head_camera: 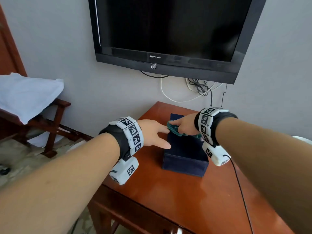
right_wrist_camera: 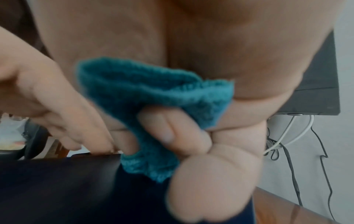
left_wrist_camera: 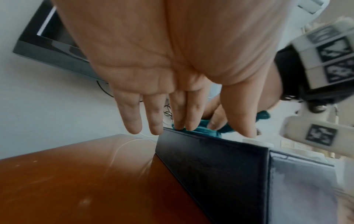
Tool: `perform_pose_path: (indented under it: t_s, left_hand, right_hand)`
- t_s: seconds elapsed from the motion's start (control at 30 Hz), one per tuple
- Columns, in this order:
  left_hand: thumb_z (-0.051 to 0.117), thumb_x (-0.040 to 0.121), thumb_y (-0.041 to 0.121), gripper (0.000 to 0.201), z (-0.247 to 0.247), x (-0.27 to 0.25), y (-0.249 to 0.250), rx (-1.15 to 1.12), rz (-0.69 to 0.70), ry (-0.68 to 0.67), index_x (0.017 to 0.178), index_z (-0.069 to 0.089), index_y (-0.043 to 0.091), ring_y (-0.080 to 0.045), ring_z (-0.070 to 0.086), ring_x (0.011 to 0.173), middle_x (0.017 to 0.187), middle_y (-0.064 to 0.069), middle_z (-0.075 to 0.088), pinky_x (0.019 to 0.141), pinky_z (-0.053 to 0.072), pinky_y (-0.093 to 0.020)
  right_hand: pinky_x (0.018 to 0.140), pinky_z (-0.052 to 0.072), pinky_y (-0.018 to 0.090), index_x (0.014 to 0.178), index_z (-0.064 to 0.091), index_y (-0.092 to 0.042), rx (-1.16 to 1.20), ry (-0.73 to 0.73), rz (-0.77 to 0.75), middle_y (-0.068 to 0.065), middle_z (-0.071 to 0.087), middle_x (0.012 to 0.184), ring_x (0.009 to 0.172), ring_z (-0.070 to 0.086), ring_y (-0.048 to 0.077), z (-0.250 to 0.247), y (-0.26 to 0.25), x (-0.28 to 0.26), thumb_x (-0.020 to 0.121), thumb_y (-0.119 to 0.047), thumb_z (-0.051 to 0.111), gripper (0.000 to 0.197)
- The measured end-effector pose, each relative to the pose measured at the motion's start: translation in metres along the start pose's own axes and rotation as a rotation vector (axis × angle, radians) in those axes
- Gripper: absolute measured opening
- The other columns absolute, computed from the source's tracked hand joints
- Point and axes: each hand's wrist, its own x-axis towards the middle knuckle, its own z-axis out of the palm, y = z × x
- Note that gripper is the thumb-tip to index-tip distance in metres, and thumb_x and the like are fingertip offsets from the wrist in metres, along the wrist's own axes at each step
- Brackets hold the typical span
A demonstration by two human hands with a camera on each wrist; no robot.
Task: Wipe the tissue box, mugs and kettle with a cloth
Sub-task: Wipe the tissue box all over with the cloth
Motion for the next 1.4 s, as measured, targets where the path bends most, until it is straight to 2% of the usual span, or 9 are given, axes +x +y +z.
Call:
perform_pose_path:
  t_s: [0.07, 0.1, 0.27, 0.5, 0.7, 0.8, 1.1, 1.2, 1.4]
  left_hand:
    - [0.059, 0.097, 0.062, 0.075, -0.002, 0.004, 0.002, 0.02, 0.001, -0.007, 0.161, 0.036, 0.03, -0.016, 0.039, 0.149, 0.165, 0.007, 0.038, 0.116, 0.033, -0.029]
    - [0.058, 0.098, 0.061, 0.072, -0.003, 0.005, 0.003, 0.027, -0.002, -0.001, 0.16, 0.039, 0.029, -0.016, 0.043, 0.145, 0.161, 0.006, 0.043, 0.112, 0.035, -0.027]
    - [0.058, 0.1, 0.057, 0.066, -0.012, 0.008, 0.005, 0.058, 0.02, -0.016, 0.156, 0.047, 0.025, -0.016, 0.054, 0.136, 0.153, 0.004, 0.053, 0.111, 0.044, -0.031]
    - [0.053, 0.103, 0.055, 0.065, -0.012, 0.011, 0.009, 0.165, 0.029, -0.037, 0.158, 0.043, 0.022, -0.019, 0.05, 0.141, 0.16, 0.003, 0.046, 0.116, 0.043, -0.036]
    - [0.044, 0.107, 0.05, 0.062, -0.011, 0.017, 0.019, 0.313, 0.014, -0.084, 0.161, 0.038, 0.019, -0.022, 0.038, 0.15, 0.168, 0.004, 0.034, 0.121, 0.035, -0.039]
    - [0.042, 0.109, 0.047, 0.06, -0.009, 0.017, 0.025, 0.368, -0.006, -0.095, 0.16, 0.039, 0.017, -0.024, 0.041, 0.148, 0.166, 0.001, 0.037, 0.12, 0.037, -0.041]
    - [0.04, 0.11, 0.045, 0.059, 0.005, 0.011, 0.044, 0.413, -0.118, 0.03, 0.161, 0.036, 0.016, -0.025, 0.037, 0.151, 0.168, -0.002, 0.034, 0.122, 0.033, -0.037]
    - [0.034, 0.113, 0.038, 0.057, 0.01, 0.006, 0.053, 0.421, -0.149, 0.029, 0.163, 0.028, 0.012, -0.025, 0.028, 0.155, 0.173, -0.003, 0.019, 0.124, 0.025, -0.035]
    - [0.039, 0.112, 0.032, 0.049, 0.012, 0.003, 0.054, 0.37, -0.156, 0.04, 0.157, 0.042, 0.013, -0.028, 0.04, 0.148, 0.162, -0.009, 0.041, 0.119, 0.031, -0.039]
  right_hand:
    - [0.055, 0.043, 0.018, 0.164, 0.012, -0.034, -0.034, -0.026, 0.022, 0.011, 0.053, 0.128, 0.076, 0.05, 0.014, -0.008, 0.003, 0.01, 0.111, -0.013, 0.033, 0.061]
    - [0.053, 0.039, 0.019, 0.164, 0.013, -0.036, -0.038, -0.024, 0.026, 0.011, 0.054, 0.123, 0.072, 0.046, 0.013, -0.011, 0.004, 0.016, 0.111, -0.014, 0.033, 0.061]
    - [0.06, 0.045, 0.022, 0.165, 0.011, -0.038, -0.125, 0.042, 0.06, 0.013, 0.055, 0.136, 0.077, 0.049, 0.016, -0.021, 0.012, 0.041, 0.11, -0.013, 0.035, 0.064]
    - [0.099, 0.046, 0.033, 0.163, 0.011, -0.041, -0.124, 0.077, 0.094, 0.013, 0.049, 0.151, 0.125, 0.058, 0.03, -0.017, 0.026, 0.062, 0.11, -0.017, 0.038, 0.064]
    - [0.09, 0.046, 0.027, 0.165, 0.009, -0.037, -0.13, 0.039, 0.03, 0.007, 0.052, 0.148, 0.126, 0.059, 0.028, -0.002, 0.027, 0.03, 0.109, -0.012, 0.039, 0.068]
    - [0.098, 0.048, 0.035, 0.164, 0.01, -0.043, -0.119, 0.026, 0.023, 0.009, 0.051, 0.149, 0.122, 0.06, 0.028, 0.009, 0.022, 0.003, 0.108, -0.011, 0.041, 0.071]
    - [0.053, 0.044, 0.023, 0.16, 0.017, -0.05, 0.032, 0.024, -0.021, 0.001, 0.055, 0.1, 0.065, 0.049, 0.016, 0.05, 0.011, -0.089, 0.107, -0.005, 0.042, 0.074]
    - [0.043, 0.034, 0.01, 0.157, 0.024, -0.048, 0.17, 0.079, -0.037, -0.004, 0.05, 0.089, 0.061, 0.037, 0.006, 0.062, 0.021, -0.11, 0.106, -0.002, 0.041, 0.07]
    - [0.035, 0.033, 0.01, 0.162, 0.026, -0.036, 0.268, 0.101, -0.009, -0.003, 0.046, 0.075, 0.057, 0.042, 0.012, 0.067, 0.032, -0.113, 0.107, 0.0, 0.037, 0.066]
